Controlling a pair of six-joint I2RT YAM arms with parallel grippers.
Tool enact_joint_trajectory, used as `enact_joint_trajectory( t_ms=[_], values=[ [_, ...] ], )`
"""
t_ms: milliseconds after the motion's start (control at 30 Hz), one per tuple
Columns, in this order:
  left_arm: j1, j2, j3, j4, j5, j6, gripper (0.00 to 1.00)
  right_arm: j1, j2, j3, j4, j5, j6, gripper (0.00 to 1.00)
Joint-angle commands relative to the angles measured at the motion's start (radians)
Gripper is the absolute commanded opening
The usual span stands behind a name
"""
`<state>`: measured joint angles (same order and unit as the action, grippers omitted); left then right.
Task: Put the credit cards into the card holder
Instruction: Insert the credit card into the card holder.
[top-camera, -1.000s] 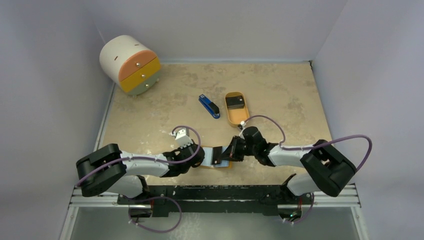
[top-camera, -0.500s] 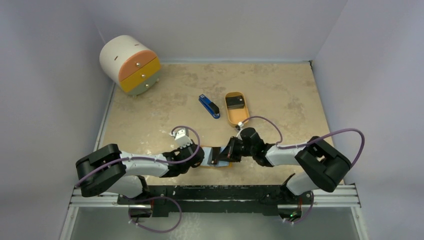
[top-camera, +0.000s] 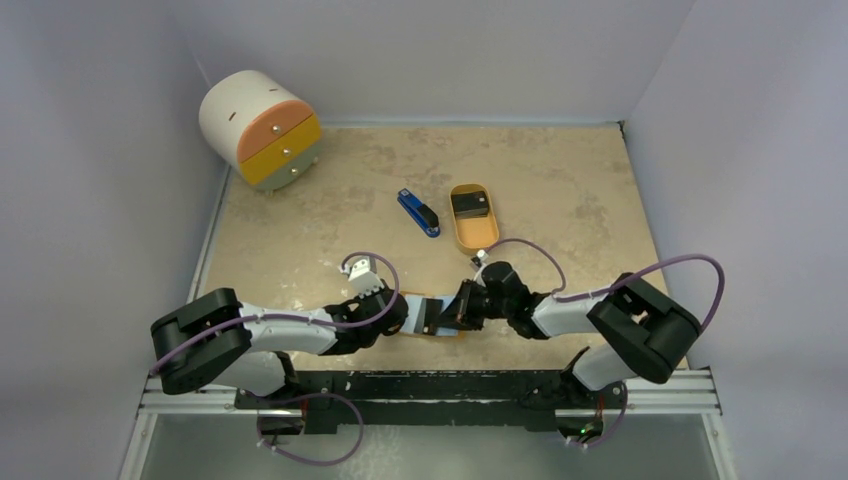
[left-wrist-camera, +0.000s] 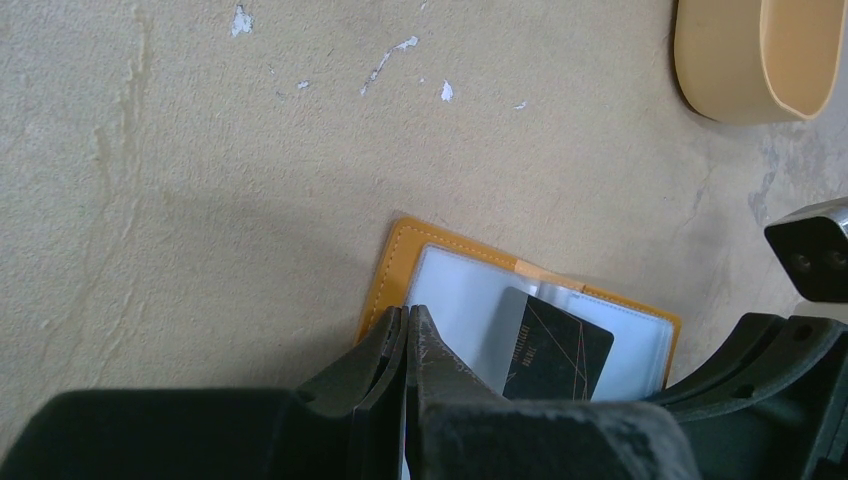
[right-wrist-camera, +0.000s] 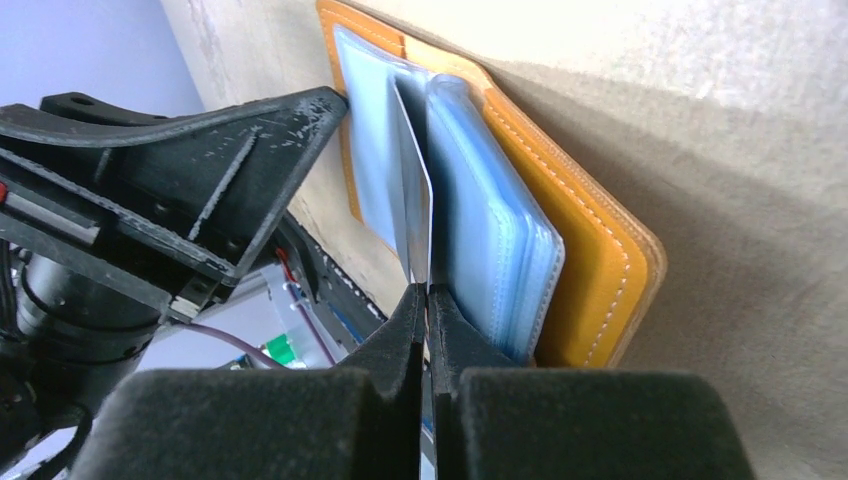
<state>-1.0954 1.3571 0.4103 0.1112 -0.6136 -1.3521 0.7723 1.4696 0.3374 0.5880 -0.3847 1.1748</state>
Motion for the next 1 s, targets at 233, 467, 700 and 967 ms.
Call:
enact_joint_trajectory(
  t_ms=[233, 467, 700, 967],
  values=[
    [-0.004, 0.004, -0.021, -0.069, 0.001, -0.007, 0.00, 0.008, 0.011, -0.014, 0.009, -0.020, -0.016, 0.00],
    [-0.004, 0.007, -0.020, -0.069, 0.006, -0.006, 0.00, 0.011, 0.085, 0.045, 0.056, -0.025, -0.009, 0.00],
    [-0.004, -0.008, -0.032, -0.067, 0.003, -0.013, 0.00, 0.020, 0.149, 0.081, 0.082, -0.035, -0.011, 0.00],
    [-0.004, -0.027, -0.032, -0.081, -0.004, -0.012, 0.00, 0.026, 0.125, 0.100, 0.050, -0.025, -0.032, 0.09]
  ],
)
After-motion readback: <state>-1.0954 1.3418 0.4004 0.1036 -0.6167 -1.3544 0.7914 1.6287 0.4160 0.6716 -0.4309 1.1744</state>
